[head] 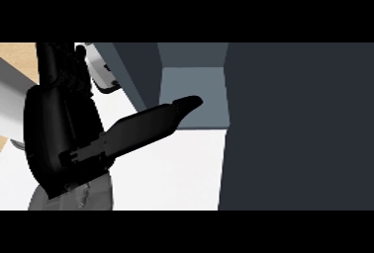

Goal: Pick up the wine, place it into the cabinet and close the cabinet

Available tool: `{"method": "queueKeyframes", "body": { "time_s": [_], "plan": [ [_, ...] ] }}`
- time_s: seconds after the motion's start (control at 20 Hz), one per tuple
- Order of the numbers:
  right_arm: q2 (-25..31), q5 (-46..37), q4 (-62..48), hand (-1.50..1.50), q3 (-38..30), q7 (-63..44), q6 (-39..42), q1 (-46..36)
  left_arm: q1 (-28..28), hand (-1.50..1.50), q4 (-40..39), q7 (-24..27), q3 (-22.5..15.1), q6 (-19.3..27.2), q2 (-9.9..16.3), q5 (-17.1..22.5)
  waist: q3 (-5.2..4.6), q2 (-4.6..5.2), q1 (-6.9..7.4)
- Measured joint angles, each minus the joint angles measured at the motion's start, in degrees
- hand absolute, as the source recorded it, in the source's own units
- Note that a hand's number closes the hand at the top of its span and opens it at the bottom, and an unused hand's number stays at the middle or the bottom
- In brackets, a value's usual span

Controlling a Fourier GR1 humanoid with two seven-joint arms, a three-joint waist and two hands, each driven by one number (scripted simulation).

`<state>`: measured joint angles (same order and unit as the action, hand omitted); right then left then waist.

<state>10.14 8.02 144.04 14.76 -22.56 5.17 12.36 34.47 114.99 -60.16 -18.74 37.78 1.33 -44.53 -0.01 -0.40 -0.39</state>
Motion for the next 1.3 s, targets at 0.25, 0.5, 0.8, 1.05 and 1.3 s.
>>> {"method": "queueKeyframes", "body": {
  "time_s": [0.25,0.5,0.8,1.05,1.3],
  "plan": [
    [-0.46,-0.53,0.14,-1.5,0.97,-1.52,-1.2,-1.62,-3.54,-1.5,4.61,-0.52,2.09,-2.82,2.19,-0.25,-0.02,0.01,0.19],
    [-0.59,-0.78,0.3,-1.5,1.53,-1.41,-1.34,-1.02,-7.05,-1.5,9.12,-0.74,5.01,-5.78,4.73,1.12,-0.01,0.01,0.03],
    [-0.51,-1.13,0.2,-1.5,1.9,-0.72,-0.99,-0.87,-11.65,-1.5,11.66,0.61,7.73,-6.99,5.82,3.11,-0.01,0.12,-0.03],
    [-0.43,-1.11,0.36,-1.5,1.39,-1.98,-1.36,-2.17,-17.65,-1.5,14.13,2.65,9.54,-7.19,6.94,5.99,-0.04,0.16,-0.02],
    [-1.04,-1.42,0.28,-1.5,2.57,-2.58,-2.06,-3.06,-22.72,-1.5,14.89,5.28,11.3,-6.83,7.1,9.7,-0.06,0.17,-0.06]
  ]
}}
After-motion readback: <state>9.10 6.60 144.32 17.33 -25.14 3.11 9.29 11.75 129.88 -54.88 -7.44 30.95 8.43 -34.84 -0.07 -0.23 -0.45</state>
